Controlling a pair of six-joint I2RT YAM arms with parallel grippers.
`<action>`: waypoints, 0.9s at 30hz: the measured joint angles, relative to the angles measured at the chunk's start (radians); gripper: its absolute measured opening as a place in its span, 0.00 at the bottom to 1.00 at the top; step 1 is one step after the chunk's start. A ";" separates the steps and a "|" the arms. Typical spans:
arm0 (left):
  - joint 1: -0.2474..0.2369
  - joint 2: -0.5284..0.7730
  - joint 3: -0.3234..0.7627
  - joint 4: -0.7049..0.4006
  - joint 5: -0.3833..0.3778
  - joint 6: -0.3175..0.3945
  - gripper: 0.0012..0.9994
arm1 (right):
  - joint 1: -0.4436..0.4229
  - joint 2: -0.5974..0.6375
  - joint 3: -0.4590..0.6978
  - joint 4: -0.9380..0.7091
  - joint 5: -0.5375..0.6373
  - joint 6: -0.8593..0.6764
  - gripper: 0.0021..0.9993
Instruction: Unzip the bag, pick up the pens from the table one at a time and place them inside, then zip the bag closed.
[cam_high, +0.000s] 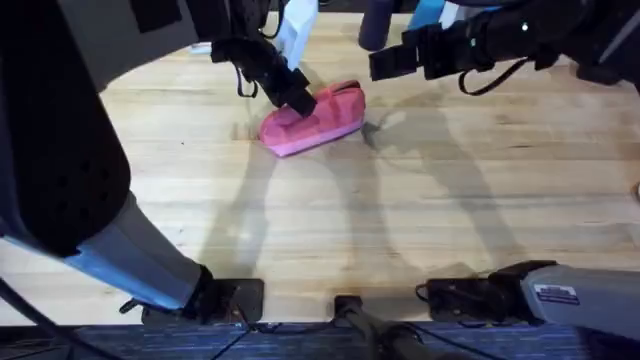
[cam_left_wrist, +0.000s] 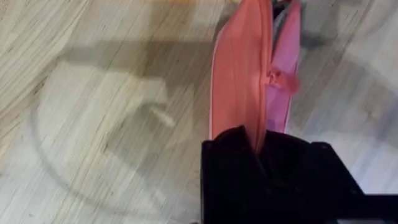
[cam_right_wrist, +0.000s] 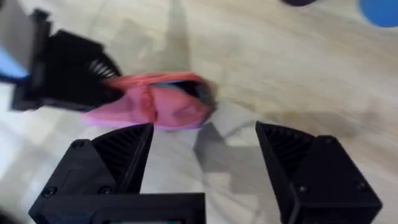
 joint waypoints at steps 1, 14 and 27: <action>0.000 0.000 0.000 0.000 0.000 0.000 0.04 | 0.000 0.000 0.000 -0.004 -0.029 0.000 1.00; 0.000 0.000 0.000 0.000 0.000 0.000 0.04 | 0.008 0.000 0.000 -0.113 -0.220 0.000 1.00; 0.000 0.000 0.000 0.000 0.000 0.000 0.04 | 0.148 0.000 -0.083 -0.006 -0.139 0.046 1.00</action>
